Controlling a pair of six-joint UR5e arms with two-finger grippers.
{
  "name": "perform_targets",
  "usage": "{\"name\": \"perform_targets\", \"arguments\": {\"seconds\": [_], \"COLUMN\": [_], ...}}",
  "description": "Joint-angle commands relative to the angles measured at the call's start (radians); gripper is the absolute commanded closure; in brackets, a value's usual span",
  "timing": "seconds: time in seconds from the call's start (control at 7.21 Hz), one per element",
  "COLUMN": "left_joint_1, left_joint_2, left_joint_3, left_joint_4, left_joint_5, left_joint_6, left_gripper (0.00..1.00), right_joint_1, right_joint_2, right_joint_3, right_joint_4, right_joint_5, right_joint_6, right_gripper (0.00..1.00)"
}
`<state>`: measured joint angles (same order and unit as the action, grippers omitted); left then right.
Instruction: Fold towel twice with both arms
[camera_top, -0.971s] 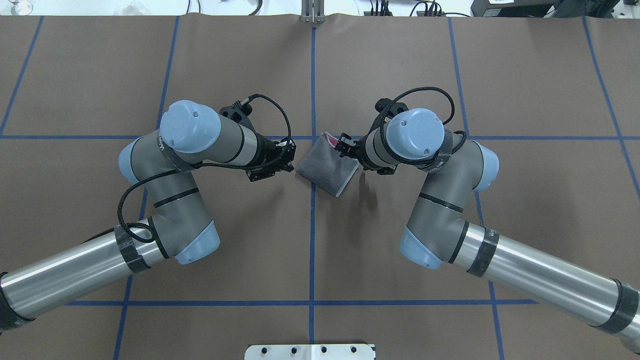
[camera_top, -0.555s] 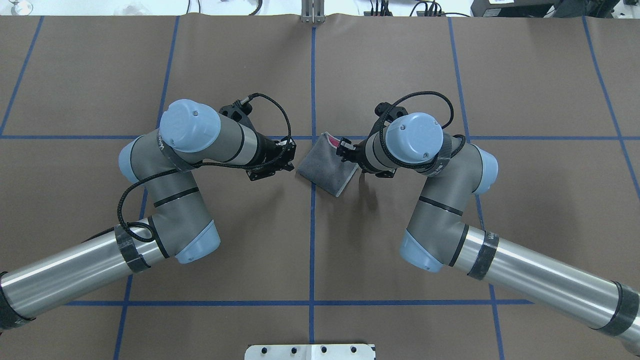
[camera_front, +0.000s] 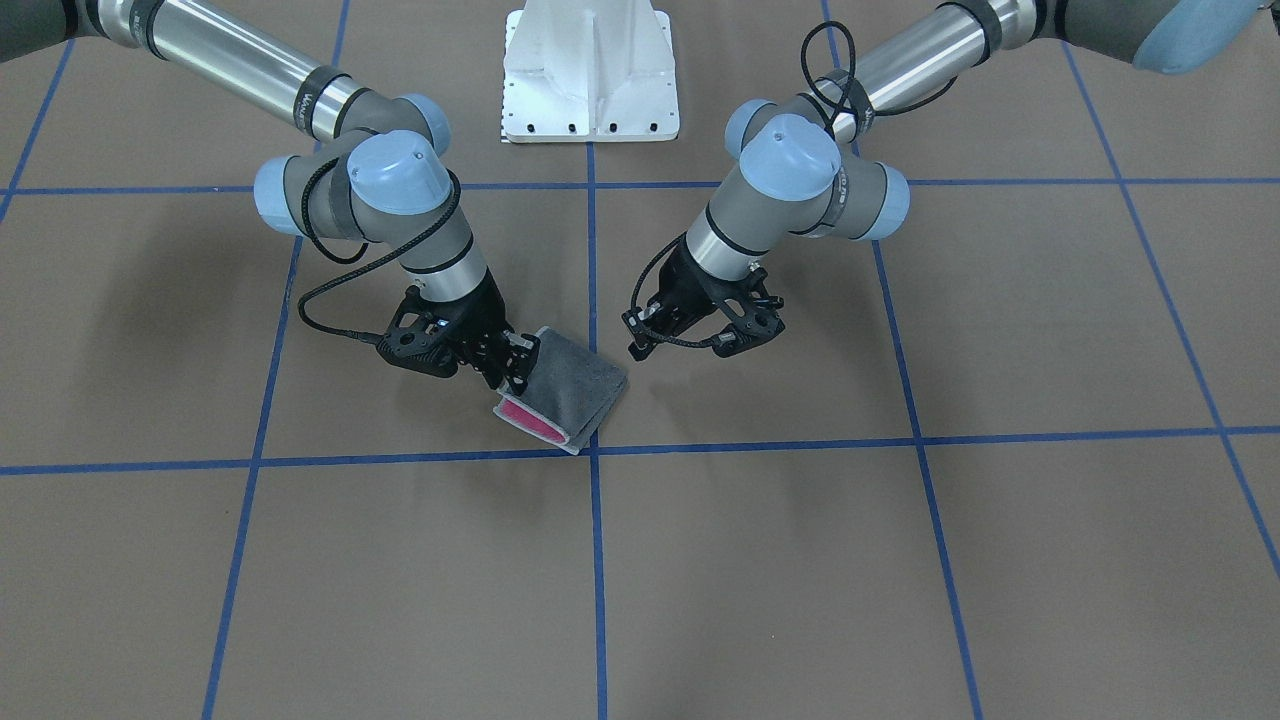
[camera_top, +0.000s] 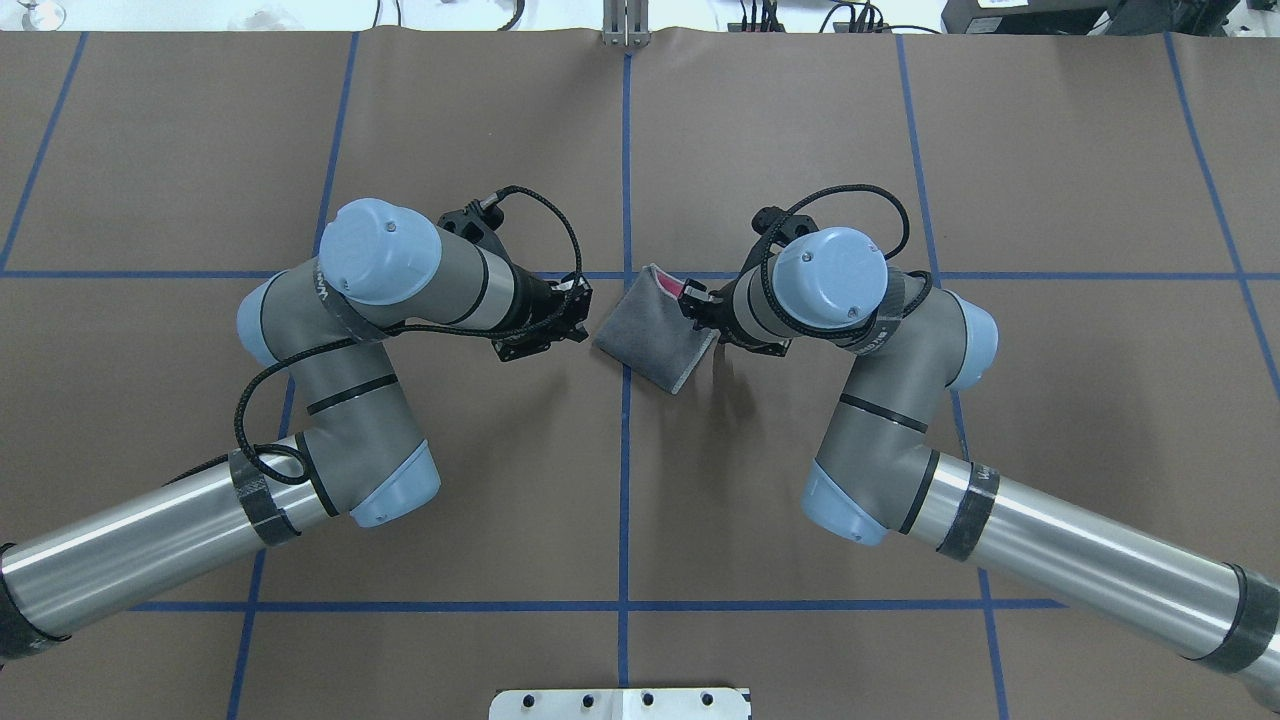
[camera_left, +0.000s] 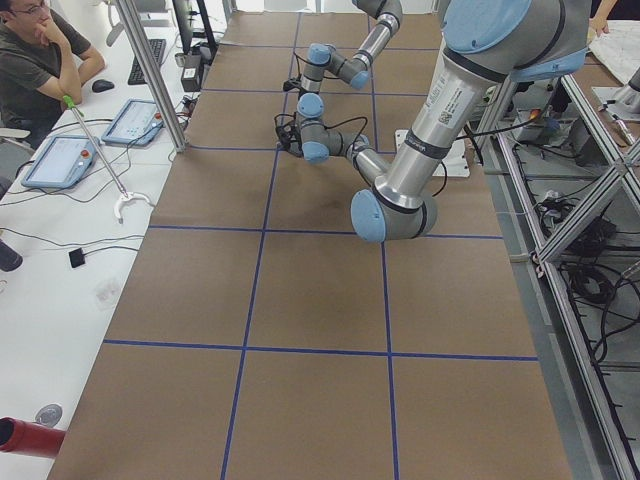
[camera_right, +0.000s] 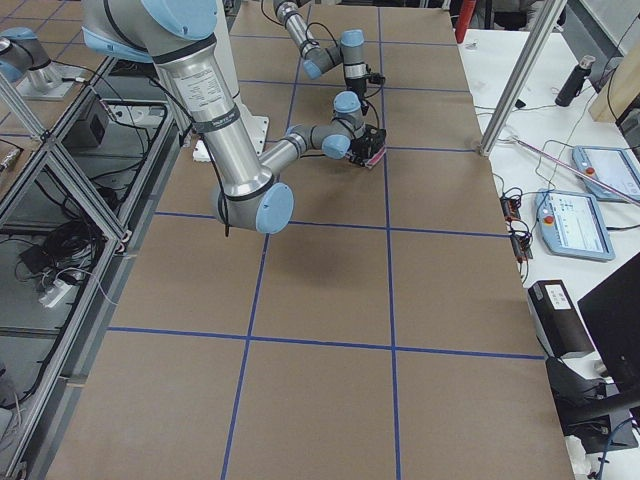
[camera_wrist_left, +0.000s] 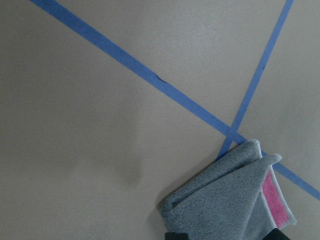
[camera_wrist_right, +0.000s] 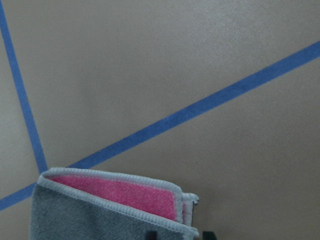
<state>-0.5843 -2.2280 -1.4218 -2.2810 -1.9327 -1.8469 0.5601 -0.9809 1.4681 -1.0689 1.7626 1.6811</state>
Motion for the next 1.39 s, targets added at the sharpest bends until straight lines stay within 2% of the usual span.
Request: {"name": "perform_targets", "arguments": {"seconds": [0.0,0.42,0.83,1.25], "left_joint_1": [0.001,0.003,0.006,0.006], "left_joint_2": [0.001,0.001,0.001,0.001], "left_joint_3": [0.001,0.003,0.004,0.004], "left_joint_4": [0.000,0.000,0.000,0.000], "left_joint_5": [0.000,0.003,0.004,0.004], "left_joint_6": [0.000,-0.002,-0.003,-0.003], "left_gripper": [1.00,1.00,1.00,1.00], "right_joint_1": [0.001,0.003,0.011,0.017], "right_joint_2": [0.001,0.004,0.007,0.008], "right_joint_3": [0.001,0.005,0.014,0.014], "right_joint_4": [0.001,0.001,0.001,0.000], "right_joint_5": [0.000,0.000,0.005,0.006], "right_joint_6": [-0.001,0.000,0.000,-0.012], "right_gripper": [0.83,0.86,1.00,1.00]}}
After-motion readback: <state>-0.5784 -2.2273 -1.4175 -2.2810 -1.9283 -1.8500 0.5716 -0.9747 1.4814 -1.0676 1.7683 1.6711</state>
